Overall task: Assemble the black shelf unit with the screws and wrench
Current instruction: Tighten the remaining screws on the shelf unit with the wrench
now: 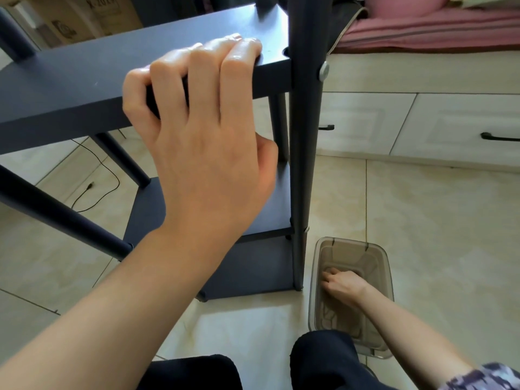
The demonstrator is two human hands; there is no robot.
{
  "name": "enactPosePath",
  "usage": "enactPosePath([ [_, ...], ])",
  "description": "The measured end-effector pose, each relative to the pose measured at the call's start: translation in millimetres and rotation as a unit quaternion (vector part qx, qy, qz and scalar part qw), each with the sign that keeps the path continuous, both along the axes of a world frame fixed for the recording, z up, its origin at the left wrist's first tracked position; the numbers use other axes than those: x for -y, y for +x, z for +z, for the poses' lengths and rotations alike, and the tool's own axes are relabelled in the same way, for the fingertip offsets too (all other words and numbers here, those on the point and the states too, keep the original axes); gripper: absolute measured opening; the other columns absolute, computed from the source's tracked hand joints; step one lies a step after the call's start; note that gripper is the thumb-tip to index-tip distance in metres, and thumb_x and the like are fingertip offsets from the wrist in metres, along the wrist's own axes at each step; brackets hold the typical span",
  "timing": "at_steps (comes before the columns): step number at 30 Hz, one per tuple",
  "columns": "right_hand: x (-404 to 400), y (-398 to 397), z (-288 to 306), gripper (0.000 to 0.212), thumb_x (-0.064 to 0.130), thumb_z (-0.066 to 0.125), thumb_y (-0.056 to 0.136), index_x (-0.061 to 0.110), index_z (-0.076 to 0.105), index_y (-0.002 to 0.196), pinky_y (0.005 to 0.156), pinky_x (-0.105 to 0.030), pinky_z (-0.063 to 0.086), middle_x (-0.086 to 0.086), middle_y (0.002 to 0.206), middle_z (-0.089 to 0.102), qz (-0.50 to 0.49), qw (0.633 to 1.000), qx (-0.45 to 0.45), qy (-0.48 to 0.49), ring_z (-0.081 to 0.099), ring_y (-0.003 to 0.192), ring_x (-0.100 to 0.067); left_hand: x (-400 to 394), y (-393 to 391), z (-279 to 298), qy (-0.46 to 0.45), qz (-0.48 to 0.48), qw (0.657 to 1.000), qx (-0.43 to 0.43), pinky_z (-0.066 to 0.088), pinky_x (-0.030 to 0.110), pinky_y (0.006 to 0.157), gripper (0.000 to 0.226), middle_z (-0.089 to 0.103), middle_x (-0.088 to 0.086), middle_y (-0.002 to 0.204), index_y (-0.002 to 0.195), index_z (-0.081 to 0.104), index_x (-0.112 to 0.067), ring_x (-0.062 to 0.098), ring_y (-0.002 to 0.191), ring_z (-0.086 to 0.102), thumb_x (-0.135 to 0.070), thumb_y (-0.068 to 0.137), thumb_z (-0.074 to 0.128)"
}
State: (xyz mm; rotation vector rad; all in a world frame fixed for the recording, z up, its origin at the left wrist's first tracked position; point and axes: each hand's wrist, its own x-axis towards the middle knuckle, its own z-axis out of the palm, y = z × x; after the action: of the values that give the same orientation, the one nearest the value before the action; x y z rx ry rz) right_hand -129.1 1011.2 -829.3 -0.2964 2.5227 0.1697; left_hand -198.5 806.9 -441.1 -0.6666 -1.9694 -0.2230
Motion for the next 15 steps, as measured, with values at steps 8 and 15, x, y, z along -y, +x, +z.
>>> enactPosePath([
  [8,0.0,-1.5,-4.6,0.051,0.008,0.048,0.099,0.002,0.035,0.148,0.109,-0.042,0.041,-0.018,0.152,0.035,-0.084,0.996,0.012,-0.016,0.042,0.137,-0.032,-0.6,0.5,1.8,-0.001,0.001,1.000,0.003,0.034,0.047,0.100,0.055,0.063,0.008,0.130,0.130,0.062,-0.008,0.036,0.116,0.058,-0.011,0.075,0.058],
  [15,3.5,-3.8,-2.2,0.030,0.011,0.050,0.100,0.004,0.057,0.129,0.094,-0.035,0.048,-0.015,0.129,0.061,-0.124,0.989,0.064,-0.052,0.061,0.116,-0.029,-0.4,0.8,1.3,0.001,0.006,1.000,0.004,0.033,0.047,0.100,0.056,0.062,0.008,0.130,0.130,0.062,-0.007,0.036,0.115,0.057,-0.010,0.074,0.059],
])
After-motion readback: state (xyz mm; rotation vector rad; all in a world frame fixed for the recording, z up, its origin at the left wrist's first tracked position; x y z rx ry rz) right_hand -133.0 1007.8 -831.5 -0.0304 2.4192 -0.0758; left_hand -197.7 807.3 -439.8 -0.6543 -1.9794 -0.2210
